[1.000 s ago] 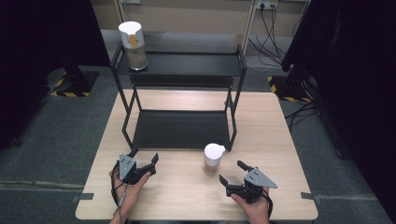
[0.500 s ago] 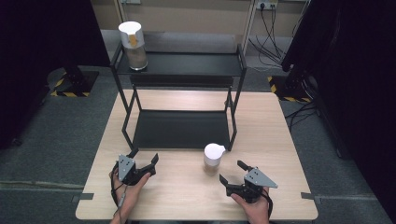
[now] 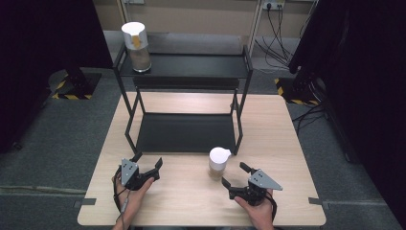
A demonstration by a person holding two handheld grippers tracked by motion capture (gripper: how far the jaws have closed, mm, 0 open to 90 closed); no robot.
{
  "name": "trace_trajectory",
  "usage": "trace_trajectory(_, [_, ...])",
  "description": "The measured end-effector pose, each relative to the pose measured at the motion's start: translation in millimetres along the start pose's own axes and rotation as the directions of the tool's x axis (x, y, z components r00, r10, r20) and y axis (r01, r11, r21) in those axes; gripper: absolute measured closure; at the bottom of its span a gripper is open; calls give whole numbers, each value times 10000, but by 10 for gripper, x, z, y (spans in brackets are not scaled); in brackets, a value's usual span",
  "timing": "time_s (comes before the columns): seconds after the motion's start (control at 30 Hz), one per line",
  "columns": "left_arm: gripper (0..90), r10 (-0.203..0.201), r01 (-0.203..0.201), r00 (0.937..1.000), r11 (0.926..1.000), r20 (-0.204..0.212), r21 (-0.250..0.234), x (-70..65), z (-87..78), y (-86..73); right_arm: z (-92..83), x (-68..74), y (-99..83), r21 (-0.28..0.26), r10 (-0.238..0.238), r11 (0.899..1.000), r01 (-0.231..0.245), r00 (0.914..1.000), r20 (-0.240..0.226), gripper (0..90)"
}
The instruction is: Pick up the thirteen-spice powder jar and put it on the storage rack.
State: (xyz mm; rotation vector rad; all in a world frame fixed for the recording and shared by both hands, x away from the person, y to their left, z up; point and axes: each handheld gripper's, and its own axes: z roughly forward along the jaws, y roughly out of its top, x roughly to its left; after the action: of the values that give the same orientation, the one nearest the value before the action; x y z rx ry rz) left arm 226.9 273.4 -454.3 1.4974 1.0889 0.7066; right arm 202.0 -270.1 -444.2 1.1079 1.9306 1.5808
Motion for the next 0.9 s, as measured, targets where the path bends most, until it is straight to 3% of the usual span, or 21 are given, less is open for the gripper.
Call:
trace_trajectory(0.4, [124, 142, -142, 9999, 9999, 41, 21, -5, 3, 3, 339, -12, 99, 349, -266, 9990, 274, 9993, -249, 129])
trace_trajectory(0.77, [124, 131, -131, 9999, 9999, 57, 19, -2, 3, 3, 495, -35, 148, 486, -449, 9977, 468, 9982, -406, 208])
trace_trajectory(0.9, [125, 124, -124, 9999, 9999, 50, 25, -3, 4, 4, 510, -64, 143, 481, -501, 9974, 529, 9971, -581, 288])
